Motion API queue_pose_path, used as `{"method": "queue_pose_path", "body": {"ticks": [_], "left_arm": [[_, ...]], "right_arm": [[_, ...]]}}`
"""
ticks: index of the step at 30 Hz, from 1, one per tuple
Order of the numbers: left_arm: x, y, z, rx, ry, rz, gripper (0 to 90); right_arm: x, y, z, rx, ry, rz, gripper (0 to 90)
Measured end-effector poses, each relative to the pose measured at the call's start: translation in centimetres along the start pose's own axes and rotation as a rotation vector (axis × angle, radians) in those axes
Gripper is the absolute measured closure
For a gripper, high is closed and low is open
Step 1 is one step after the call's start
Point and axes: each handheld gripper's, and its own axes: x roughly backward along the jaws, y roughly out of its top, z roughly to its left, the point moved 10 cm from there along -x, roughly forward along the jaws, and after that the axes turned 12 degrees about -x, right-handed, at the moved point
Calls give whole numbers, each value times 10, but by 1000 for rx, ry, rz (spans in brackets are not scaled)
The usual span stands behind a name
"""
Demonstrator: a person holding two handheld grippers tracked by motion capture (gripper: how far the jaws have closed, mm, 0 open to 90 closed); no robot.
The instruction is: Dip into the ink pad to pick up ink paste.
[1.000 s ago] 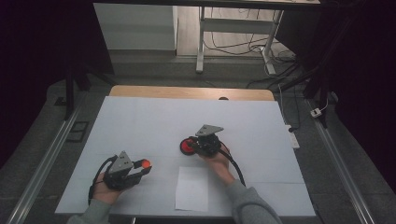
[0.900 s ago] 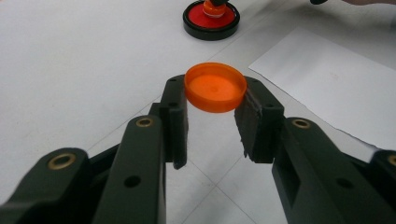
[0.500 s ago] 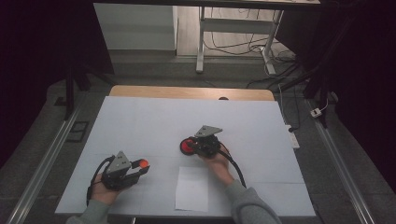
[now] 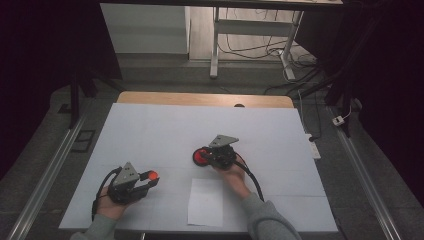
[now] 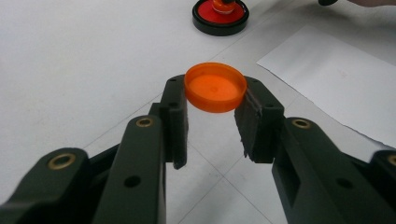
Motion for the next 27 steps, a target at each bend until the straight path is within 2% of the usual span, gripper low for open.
{"method": "queue_pose_path", "body": {"ticks": [5,8,9,10,12,14,18,27], "left_arm": [[1,0,1,4,1,-3,652],[1,1,1,2,1,-7,652],[1,1,1,1,1,-6,652],[1,1,1,2,0,-6,651],[1,0,2,3,-2,-4,652],[1,0,2,4,0,-5,652],[1,0,2,2,0,-4,652],[2,-1,4,5,3,-4,651]], "right_arm": [[0,0,0,-11,9,-7,730],[1,1,-2,-44,29,-11,727],[3,3,-3,-56,41,-28,726],[8,10,-3,-73,71,-90,727],[24,26,-8,-140,106,-178,727],[35,33,-12,-153,105,-206,727],[41,33,-17,-165,98,-203,727],[35,29,-10,-124,92,-167,726]]}}
